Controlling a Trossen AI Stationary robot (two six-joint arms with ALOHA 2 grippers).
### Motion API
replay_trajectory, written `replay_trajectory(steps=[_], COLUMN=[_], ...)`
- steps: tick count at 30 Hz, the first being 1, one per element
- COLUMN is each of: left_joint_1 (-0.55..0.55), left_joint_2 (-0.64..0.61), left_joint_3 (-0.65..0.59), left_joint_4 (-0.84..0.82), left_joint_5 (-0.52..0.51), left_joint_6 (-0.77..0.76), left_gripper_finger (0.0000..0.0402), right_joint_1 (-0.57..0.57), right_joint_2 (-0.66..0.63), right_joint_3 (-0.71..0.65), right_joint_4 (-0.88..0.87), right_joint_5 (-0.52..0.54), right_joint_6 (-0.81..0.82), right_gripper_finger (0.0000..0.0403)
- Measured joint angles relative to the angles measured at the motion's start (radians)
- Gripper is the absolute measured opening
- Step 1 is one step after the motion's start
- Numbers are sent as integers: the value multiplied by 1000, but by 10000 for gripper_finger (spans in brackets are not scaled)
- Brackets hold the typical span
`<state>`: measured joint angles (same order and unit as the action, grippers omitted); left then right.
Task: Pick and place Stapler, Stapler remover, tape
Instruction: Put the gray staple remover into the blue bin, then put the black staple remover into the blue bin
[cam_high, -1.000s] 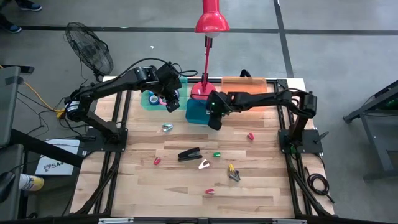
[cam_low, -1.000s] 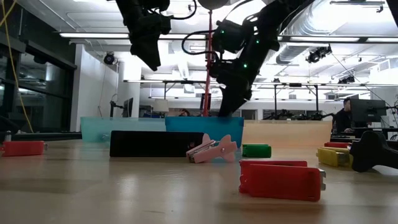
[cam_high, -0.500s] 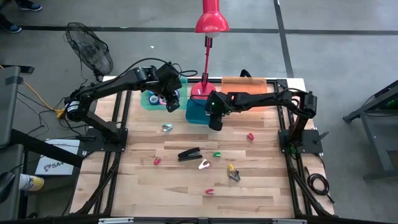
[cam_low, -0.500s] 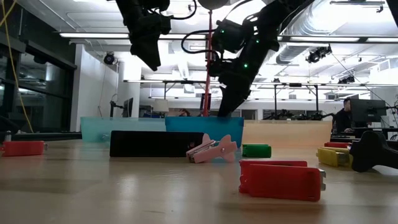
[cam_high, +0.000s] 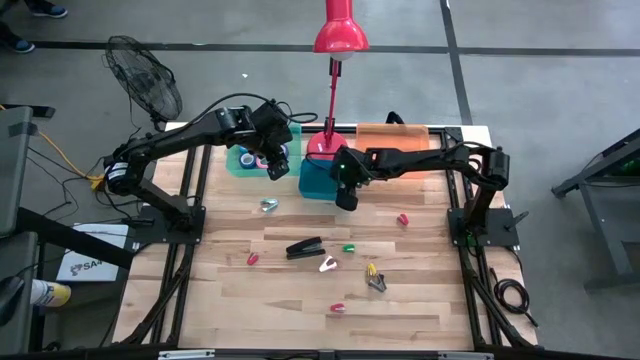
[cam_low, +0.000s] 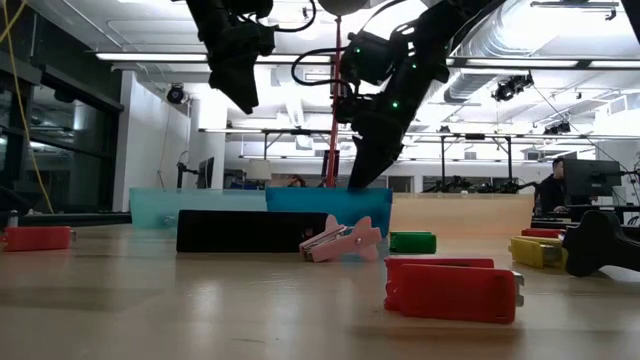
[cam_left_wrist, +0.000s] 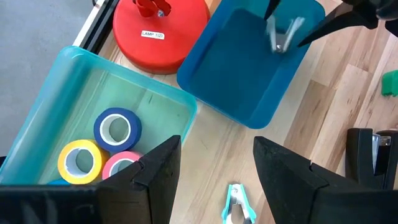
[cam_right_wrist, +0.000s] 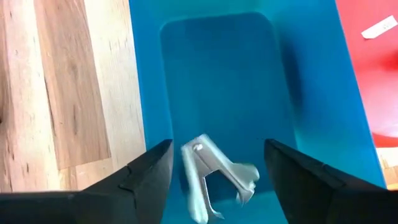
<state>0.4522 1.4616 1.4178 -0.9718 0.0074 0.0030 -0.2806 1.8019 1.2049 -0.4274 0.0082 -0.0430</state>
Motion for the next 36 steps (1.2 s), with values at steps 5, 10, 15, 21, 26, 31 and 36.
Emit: replay_trajectory(steps=[5,10,15,21,26,31,36], left_joint_1=[0,0,0,0,-1,-17,-79], left_joint_2=[0,0,0,0,0,-9,-40], left_joint_3=[0,0,0,0,0,1,1], left_joint_4=[-5,-7,-6,2,2,1,-40], left_joint_5=[0,0,2,6,28,123,85], left_joint_6=[-7,-8,-8,-9,-34,-75,-123], left_gripper_finger=[198,198,198,198,198,198,198], right_joint_1=[0,0,7,73,190,319,446], right_joint_2=[-13,-80,-162,-242,-313,-401,-479], right_joint_3=[0,0,1,1,-41,-132,-209], right_joint_4=[-2,-45,-178,-444,-535,-523,-478], right_joint_5=[0,-2,-5,-7,42,99,118], right_joint_6=[15,114,281,459,573,739,917], right_gripper_finger=[255,257,257,257,257,257,257])
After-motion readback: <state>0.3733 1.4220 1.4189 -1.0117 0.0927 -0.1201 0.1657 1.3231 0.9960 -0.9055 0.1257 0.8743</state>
